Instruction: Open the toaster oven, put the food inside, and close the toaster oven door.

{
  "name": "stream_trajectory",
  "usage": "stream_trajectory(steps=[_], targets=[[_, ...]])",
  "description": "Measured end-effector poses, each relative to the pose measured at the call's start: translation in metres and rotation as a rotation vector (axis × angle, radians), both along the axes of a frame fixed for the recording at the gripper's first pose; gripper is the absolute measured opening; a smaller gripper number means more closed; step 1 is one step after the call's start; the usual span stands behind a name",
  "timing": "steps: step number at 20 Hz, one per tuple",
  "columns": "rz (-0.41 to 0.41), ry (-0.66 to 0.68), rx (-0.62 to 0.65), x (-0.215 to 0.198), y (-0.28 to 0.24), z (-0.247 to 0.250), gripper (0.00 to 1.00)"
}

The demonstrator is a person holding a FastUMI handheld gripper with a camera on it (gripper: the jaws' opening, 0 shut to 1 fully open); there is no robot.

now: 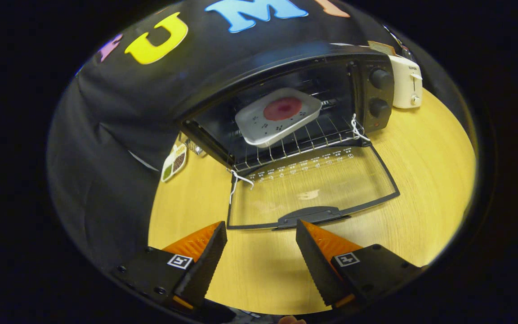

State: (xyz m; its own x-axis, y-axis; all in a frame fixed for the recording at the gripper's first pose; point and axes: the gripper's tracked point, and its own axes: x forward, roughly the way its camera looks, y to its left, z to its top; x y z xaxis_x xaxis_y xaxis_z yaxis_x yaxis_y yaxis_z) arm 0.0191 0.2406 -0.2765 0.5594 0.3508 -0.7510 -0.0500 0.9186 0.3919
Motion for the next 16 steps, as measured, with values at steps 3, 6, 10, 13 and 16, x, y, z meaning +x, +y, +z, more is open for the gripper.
stream_trajectory(steps=[3,6,10,13,16], targets=[[0.024,0.030,-0.113,-0.008,-0.010,-0.018,0.98],[0.023,0.054,-0.207,-0.009,-0.025,-0.030,0.98],[0.052,0.085,-0.322,-0.007,-0.039,-0.053,0.98],[0.095,0.084,-0.405,-0.009,-0.041,-0.064,0.98],[0.089,0.089,-0.438,-0.002,-0.048,-0.070,0.98]])
